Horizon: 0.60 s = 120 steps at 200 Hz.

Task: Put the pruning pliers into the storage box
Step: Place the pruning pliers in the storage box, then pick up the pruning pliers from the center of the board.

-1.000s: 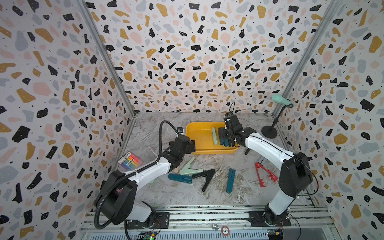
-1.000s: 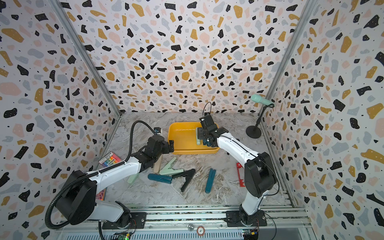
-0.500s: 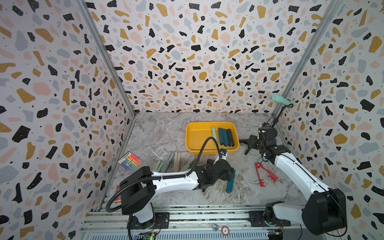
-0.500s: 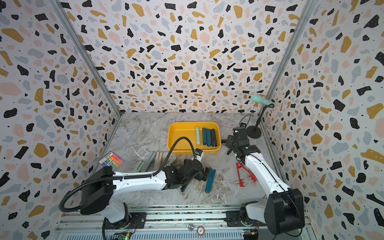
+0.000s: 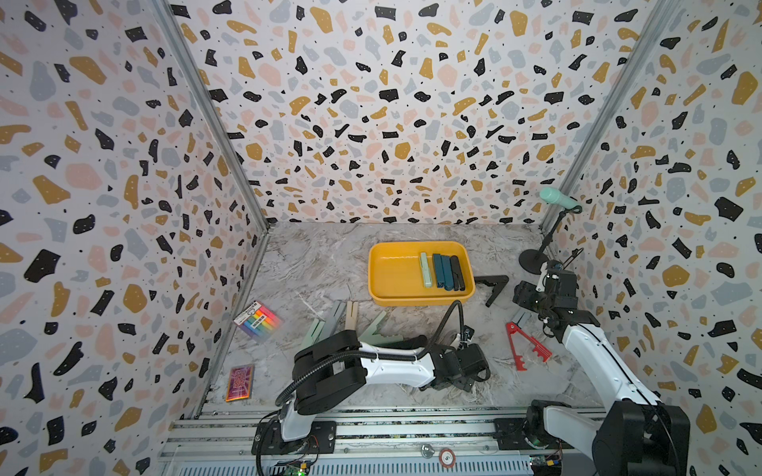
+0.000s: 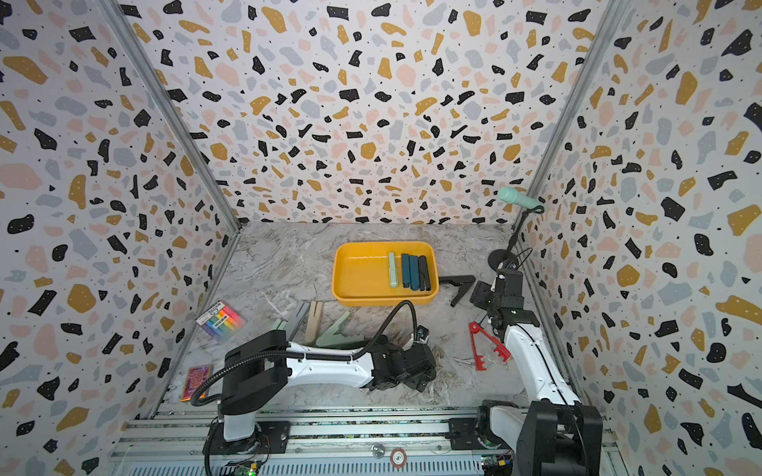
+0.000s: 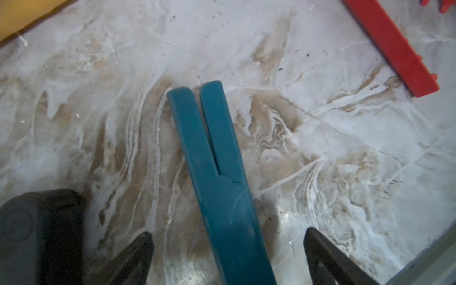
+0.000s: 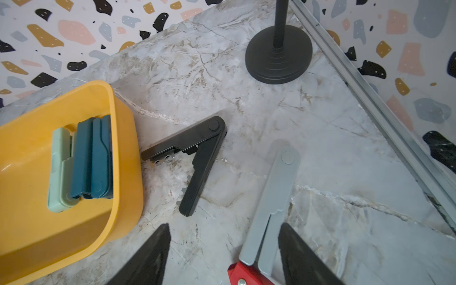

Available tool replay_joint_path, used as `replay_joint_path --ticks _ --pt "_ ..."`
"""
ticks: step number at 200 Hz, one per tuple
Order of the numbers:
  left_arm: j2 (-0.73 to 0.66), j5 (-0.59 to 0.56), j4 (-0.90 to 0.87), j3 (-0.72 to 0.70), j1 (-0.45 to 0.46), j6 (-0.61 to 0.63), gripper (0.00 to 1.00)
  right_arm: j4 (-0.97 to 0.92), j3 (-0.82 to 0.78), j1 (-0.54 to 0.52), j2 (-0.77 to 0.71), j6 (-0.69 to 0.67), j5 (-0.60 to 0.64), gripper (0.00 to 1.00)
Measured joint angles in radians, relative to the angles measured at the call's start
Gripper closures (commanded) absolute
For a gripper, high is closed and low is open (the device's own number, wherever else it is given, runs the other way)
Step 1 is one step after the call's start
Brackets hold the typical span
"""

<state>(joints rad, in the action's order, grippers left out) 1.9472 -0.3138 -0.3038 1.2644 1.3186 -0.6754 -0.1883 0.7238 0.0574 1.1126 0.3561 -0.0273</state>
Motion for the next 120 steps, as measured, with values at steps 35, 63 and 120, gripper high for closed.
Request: replay_joint_path --ticks 35,63,120 --pt "0.067 0.000 -0.048 0.071 0.000 0.002 0.22 0.020 -0.010 0.002 -0.002 -0.004 -0.042 0.29" --pt "0.089 -0.002 -0.084 0.085 0.000 0.008 0.27 0.032 -0.019 0.004 -0.010 -0.003 -0.057 0.29" --pt "0.101 -0.009 -0.115 0.111 0.000 0.033 0.47 0.041 -0.024 0.008 -0.020 -0.003 -0.061 0.29"
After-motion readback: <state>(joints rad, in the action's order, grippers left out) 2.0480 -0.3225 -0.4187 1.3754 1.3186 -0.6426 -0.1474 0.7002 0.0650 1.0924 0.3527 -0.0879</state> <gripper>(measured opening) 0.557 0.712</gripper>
